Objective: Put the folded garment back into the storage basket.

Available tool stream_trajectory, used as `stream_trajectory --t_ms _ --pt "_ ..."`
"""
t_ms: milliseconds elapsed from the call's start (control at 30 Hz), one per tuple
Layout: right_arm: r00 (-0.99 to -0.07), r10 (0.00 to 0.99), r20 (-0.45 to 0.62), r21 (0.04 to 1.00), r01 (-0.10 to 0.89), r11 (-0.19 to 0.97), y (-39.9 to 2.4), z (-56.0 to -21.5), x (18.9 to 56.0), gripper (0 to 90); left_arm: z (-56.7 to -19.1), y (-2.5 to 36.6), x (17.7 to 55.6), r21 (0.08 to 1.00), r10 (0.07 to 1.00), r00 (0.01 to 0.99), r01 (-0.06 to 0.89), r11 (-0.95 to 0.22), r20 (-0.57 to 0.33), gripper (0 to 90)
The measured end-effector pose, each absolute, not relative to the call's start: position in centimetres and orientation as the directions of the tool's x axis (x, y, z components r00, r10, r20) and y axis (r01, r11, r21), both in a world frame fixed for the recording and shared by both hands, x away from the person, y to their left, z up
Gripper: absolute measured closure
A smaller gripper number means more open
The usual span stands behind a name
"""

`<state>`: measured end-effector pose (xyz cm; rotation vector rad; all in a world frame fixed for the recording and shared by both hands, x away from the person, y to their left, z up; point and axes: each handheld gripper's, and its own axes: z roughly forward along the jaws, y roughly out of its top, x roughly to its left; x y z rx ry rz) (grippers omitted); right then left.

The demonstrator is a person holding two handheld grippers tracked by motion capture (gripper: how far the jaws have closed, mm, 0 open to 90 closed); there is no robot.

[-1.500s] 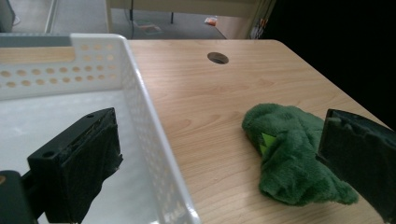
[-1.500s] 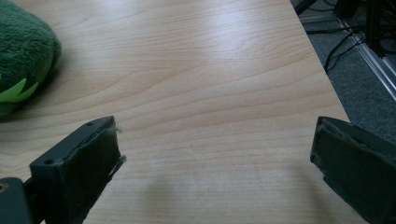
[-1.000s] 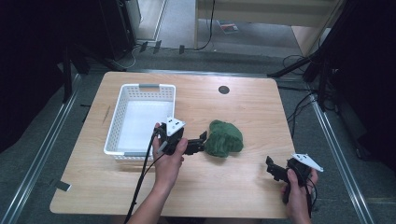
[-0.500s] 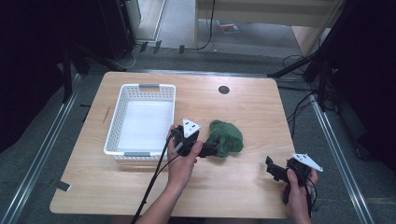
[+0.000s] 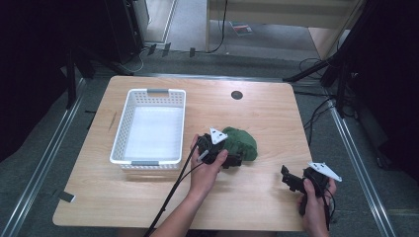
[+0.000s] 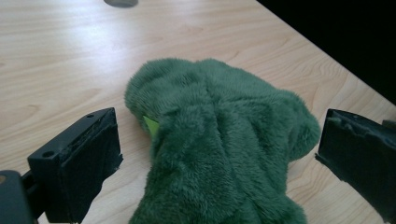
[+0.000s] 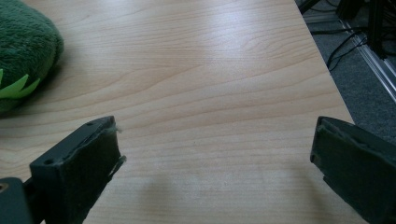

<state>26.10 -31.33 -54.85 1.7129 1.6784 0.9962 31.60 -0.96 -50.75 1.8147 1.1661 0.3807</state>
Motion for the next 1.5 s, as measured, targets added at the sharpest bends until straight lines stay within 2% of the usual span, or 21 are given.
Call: stream_trajectory --t_ms 367,867,967,1233,1500 --pt "-0.049 0.99 0.134 0.801 0.593 -0.079 -31.3 -54.8 26.1 1.5 -53.2 -2.4 32.7 0.775 0.847 0.497 0.604 -0.184 -0.186 0.0" --pt "-0.051 0.99 0.133 0.802 0.592 -0.077 -31.3 -54.8 26.1 1.5 -54.2 -3.9 33.4 0.707 0.856 0.497 0.656 -0.265 -0.141 0.0" --pt "-0.052 0.99 0.132 0.802 0.593 -0.076 -31.3 -54.8 26.1 1.5 -54.4 -4.0 33.4 0.704 0.858 0.501 0.649 -0.288 -0.112 5.5" --pt "-0.053 0.99 0.131 0.803 0.592 -0.075 -31.3 -54.8 26.1 1.5 -53.7 -3.7 33.1 0.726 0.858 0.501 0.632 -0.272 -0.115 22.0" --pt "-0.052 0.99 0.131 0.802 0.593 -0.075 -31.3 -54.8 26.1 1.5 -51.9 -3.5 32.6 0.761 0.844 0.52 0.6 -0.247 -0.135 23.6"
